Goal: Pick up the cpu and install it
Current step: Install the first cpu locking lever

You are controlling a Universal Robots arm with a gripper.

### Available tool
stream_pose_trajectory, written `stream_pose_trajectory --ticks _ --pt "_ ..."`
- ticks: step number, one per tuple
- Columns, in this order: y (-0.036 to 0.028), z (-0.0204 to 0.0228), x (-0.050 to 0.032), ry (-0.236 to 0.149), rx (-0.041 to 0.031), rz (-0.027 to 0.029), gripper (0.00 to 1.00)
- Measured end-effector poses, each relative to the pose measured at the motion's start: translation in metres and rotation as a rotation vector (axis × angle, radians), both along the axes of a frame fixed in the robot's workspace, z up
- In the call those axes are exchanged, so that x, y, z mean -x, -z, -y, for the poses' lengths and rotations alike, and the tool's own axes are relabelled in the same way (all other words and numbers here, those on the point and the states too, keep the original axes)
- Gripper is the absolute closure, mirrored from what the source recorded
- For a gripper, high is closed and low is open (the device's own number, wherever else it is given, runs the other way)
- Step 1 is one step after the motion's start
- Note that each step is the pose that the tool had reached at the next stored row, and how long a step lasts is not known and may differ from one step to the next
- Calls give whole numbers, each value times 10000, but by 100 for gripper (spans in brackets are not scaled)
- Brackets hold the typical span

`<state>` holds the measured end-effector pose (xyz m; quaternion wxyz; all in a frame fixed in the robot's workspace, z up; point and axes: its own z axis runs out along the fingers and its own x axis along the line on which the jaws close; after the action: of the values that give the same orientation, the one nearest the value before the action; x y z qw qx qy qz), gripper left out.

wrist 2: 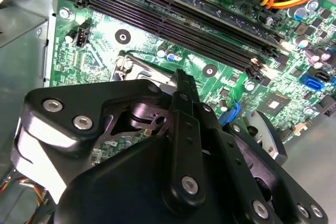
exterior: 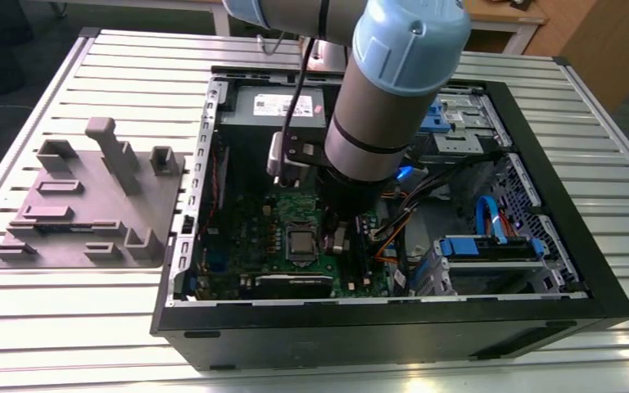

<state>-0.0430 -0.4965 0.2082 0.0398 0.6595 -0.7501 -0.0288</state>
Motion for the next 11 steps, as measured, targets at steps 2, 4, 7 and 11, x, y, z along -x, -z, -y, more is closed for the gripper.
stream_pose_trajectory --ticks 2,4,7,11 --pt "7 6 0 -88 -1 0 90" --pt "13 19 0 -164 -2 0 90" --pt "33 27 1 -201 0 0 90" --pt "60 31 0 -237 0 0 90"
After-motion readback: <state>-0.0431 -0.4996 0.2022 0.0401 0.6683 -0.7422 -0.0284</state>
